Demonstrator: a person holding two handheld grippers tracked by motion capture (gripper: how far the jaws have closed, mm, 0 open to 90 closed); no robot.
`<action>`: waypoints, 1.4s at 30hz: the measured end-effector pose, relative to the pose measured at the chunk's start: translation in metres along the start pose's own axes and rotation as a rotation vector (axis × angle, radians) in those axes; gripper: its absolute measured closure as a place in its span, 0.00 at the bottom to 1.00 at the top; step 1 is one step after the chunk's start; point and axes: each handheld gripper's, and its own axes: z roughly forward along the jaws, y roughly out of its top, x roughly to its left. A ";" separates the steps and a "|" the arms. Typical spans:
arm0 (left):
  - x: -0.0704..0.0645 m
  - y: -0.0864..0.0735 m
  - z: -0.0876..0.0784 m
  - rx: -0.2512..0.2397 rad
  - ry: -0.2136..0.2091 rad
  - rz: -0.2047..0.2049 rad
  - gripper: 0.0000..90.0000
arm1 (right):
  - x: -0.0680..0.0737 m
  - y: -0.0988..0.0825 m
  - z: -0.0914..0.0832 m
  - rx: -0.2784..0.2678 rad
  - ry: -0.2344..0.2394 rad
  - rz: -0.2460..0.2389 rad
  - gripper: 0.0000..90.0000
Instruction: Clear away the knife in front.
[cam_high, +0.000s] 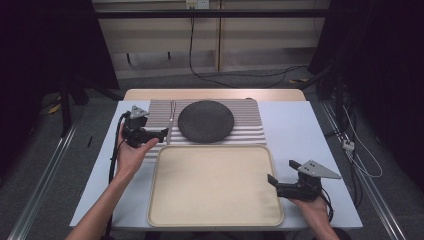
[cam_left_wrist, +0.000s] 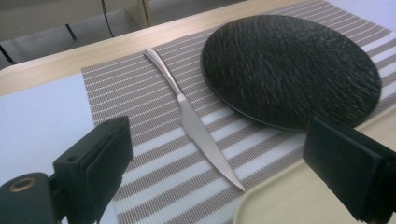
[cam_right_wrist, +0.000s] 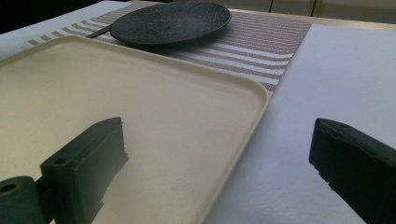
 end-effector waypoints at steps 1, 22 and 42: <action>0.001 0.002 0.003 0.003 0.000 -0.004 0.09 | 0.000 0.000 0.000 0.000 0.001 -0.001 0.04; 0.022 0.029 0.067 0.102 0.024 -0.043 0.17 | -0.003 -0.001 0.003 0.010 0.017 0.009 0.05; 0.041 0.033 0.132 0.230 0.050 -0.090 0.61 | -0.003 0.000 0.006 0.015 0.027 0.021 0.05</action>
